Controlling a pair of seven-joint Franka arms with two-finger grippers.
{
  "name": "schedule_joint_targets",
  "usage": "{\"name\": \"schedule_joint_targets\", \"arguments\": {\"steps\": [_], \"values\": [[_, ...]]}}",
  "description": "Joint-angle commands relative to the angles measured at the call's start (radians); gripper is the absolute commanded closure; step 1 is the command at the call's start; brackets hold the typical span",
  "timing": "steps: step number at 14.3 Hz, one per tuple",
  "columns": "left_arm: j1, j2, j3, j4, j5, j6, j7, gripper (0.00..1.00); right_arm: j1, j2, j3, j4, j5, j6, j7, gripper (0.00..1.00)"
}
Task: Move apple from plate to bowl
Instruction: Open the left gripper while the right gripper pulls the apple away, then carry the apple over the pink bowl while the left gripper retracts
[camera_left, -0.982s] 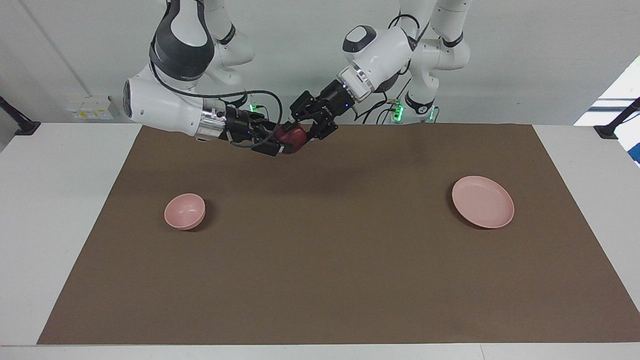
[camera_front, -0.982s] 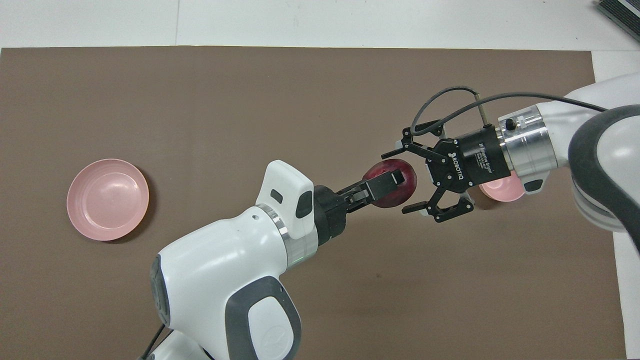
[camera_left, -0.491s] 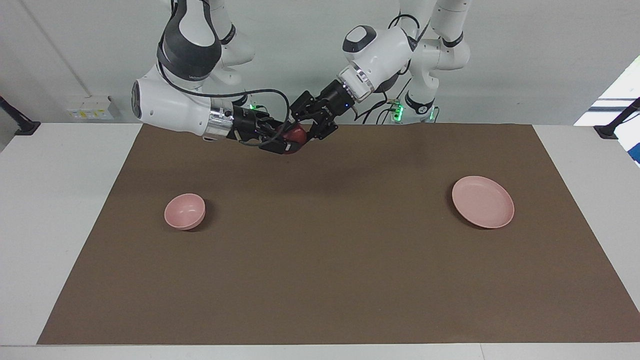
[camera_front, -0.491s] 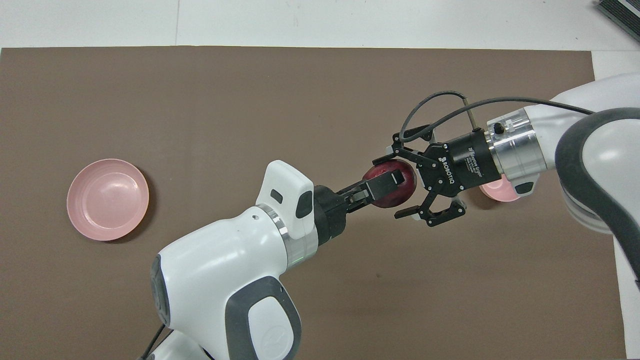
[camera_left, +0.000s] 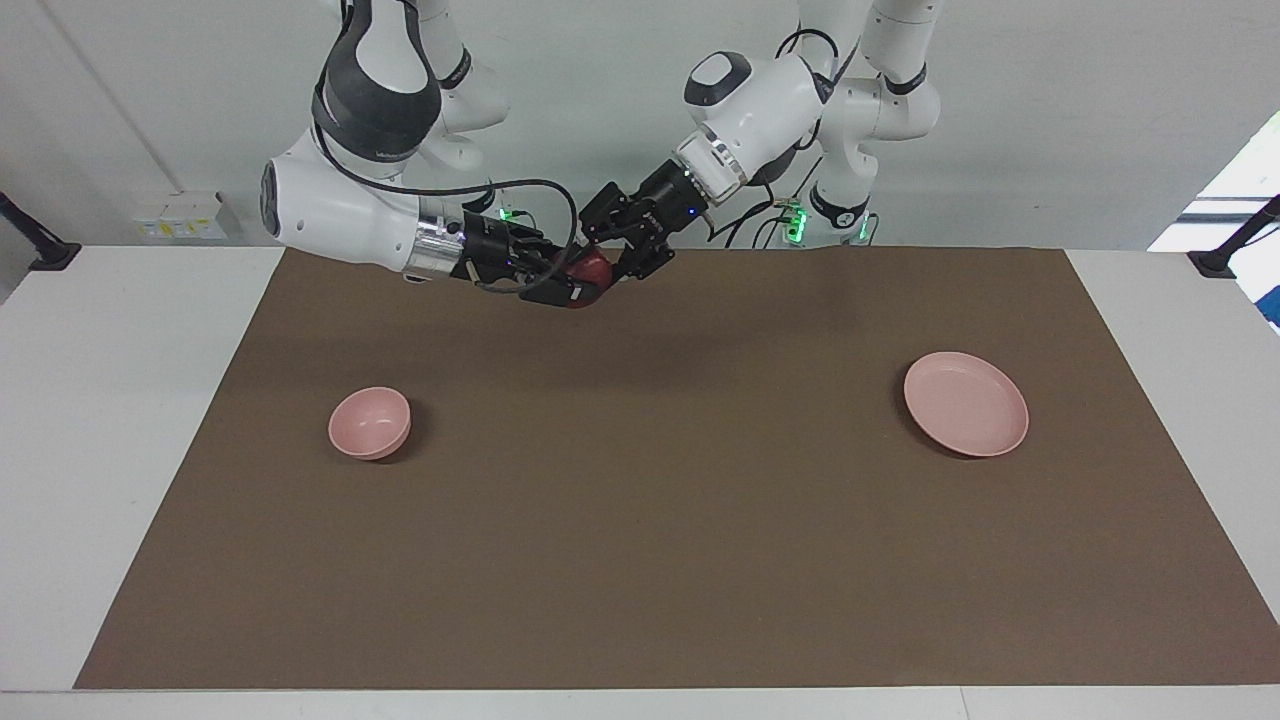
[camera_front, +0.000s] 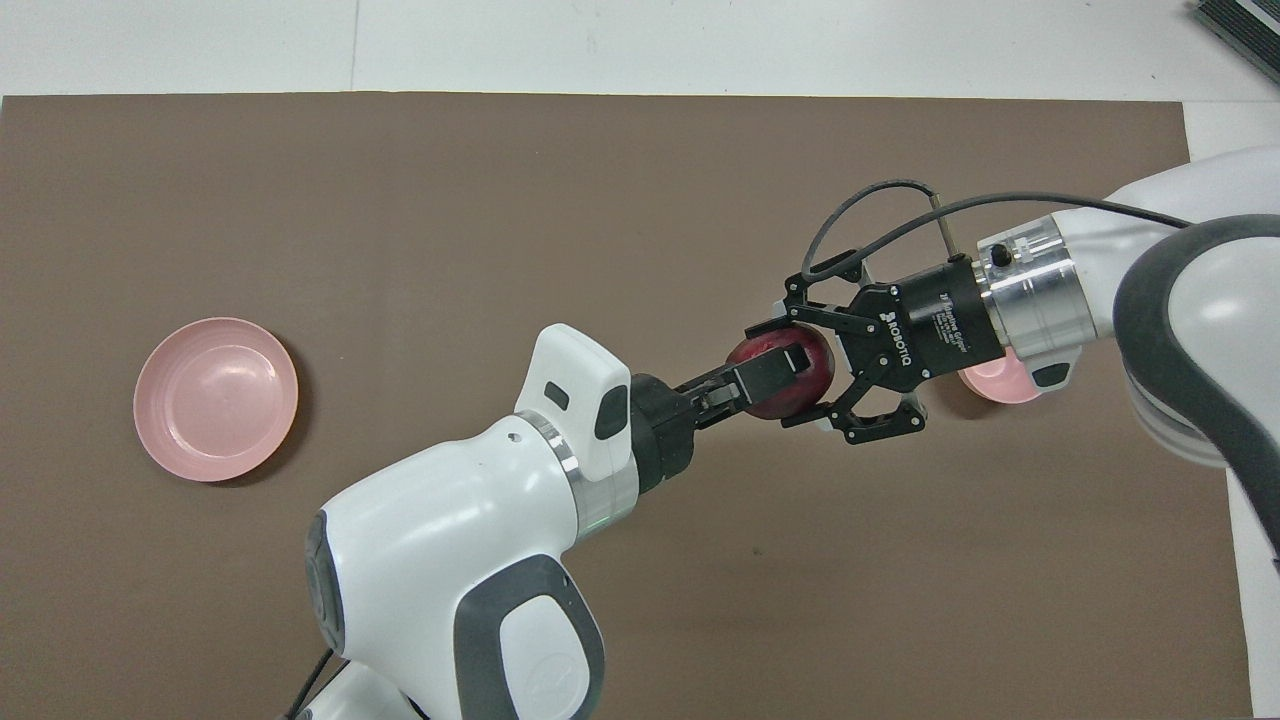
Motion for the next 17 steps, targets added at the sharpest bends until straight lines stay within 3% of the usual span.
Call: {"name": "schedule_joint_targets", "arguments": {"steps": [1, 3, 7, 9, 11, 15, 17], "values": [[0.007, -0.009, 0.01, -0.005, -0.017, 0.011, -0.002, 0.0, -0.012, -0.011, 0.005, -0.012, 0.007, -0.019, 0.021, 1.0], [0.019, -0.012, 0.015, -0.005, -0.016, -0.066, -0.002, 0.0, -0.012, -0.011, 0.004, -0.012, 0.006, -0.019, 0.021, 1.0], [0.038, -0.007, 0.019, 0.003, -0.008, -0.09, -0.003, 0.0, -0.021, -0.01, 0.004, -0.009, 0.001, -0.025, 0.011, 1.0], [0.043, -0.013, 0.047, -0.002, 0.012, -0.185, -0.006, 0.0, -0.034, -0.008, -0.012, -0.004, -0.002, -0.057, -0.019, 1.0], [0.029, -0.013, 0.126, 0.001, 0.16, -0.328, -0.023, 0.0, -0.078, -0.011, -0.013, -0.001, -0.011, -0.092, -0.068, 1.0], [0.041, -0.016, 0.232, 0.01, 0.568, -0.628, -0.104, 0.0, -0.153, -0.013, -0.013, 0.025, -0.083, -0.148, -0.149, 1.0], [0.041, -0.029, 0.29, 0.009, 0.707, -0.74, -0.103, 0.0, -0.172, -0.013, -0.013, 0.026, -0.181, -0.149, -0.23, 1.0]]}}
